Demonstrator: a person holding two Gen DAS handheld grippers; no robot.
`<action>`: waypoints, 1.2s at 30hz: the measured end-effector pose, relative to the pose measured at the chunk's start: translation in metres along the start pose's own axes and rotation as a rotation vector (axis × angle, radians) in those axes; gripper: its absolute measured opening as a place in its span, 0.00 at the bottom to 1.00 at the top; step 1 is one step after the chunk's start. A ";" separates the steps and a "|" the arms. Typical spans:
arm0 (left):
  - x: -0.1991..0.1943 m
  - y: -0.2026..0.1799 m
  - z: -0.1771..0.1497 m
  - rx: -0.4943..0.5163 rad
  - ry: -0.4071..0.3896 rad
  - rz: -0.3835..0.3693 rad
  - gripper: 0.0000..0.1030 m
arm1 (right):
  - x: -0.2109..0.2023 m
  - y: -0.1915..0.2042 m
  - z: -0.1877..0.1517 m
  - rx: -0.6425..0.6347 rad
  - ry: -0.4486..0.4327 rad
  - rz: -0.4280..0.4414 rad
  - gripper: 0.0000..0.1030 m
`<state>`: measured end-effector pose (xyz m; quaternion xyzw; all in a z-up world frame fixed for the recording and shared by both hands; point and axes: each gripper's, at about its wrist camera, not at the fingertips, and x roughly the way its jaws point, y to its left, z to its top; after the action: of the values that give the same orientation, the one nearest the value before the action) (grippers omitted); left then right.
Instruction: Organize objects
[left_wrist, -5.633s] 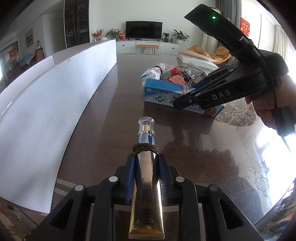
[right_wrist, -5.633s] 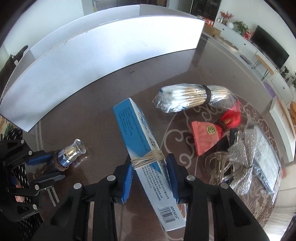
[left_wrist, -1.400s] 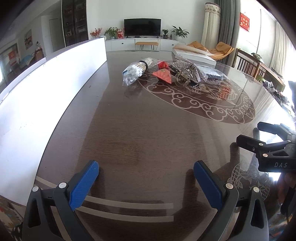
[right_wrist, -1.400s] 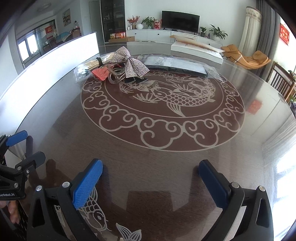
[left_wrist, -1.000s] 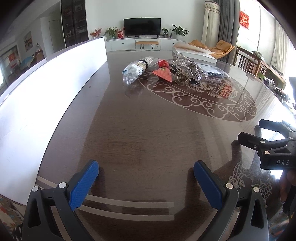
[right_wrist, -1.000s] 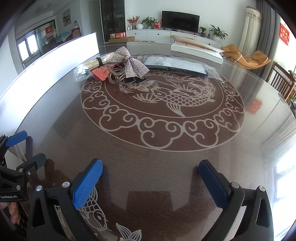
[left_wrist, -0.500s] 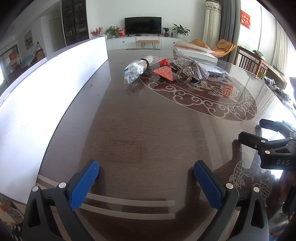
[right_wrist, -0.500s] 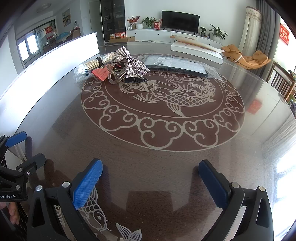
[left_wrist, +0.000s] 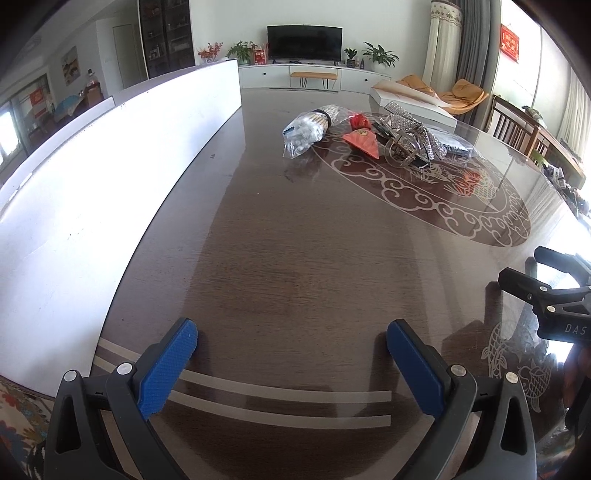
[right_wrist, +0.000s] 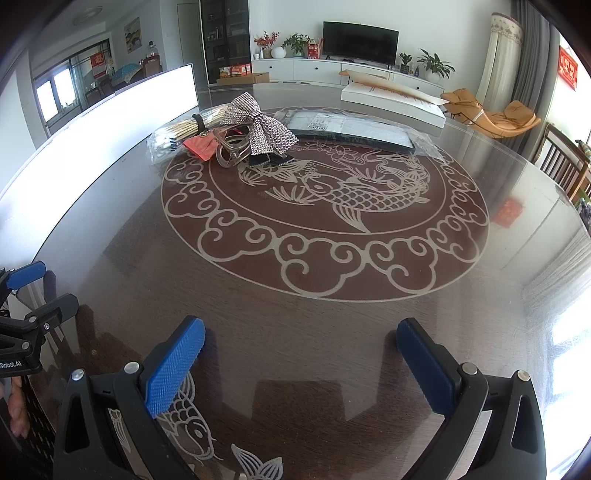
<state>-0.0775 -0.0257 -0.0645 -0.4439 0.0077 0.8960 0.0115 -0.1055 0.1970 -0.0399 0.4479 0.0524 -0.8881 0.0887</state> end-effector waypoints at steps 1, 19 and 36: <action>0.000 0.000 -0.001 -0.002 -0.005 0.000 1.00 | 0.000 0.000 0.000 0.000 0.000 0.000 1.00; -0.002 -0.001 -0.002 -0.007 -0.024 0.004 1.00 | 0.000 0.000 0.000 0.000 0.000 0.000 1.00; -0.001 -0.001 -0.002 -0.007 -0.024 0.004 1.00 | 0.000 0.000 0.000 0.000 0.000 0.000 1.00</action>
<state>-0.0748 -0.0251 -0.0647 -0.4331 0.0055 0.9013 0.0083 -0.1056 0.1972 -0.0399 0.4480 0.0526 -0.8881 0.0887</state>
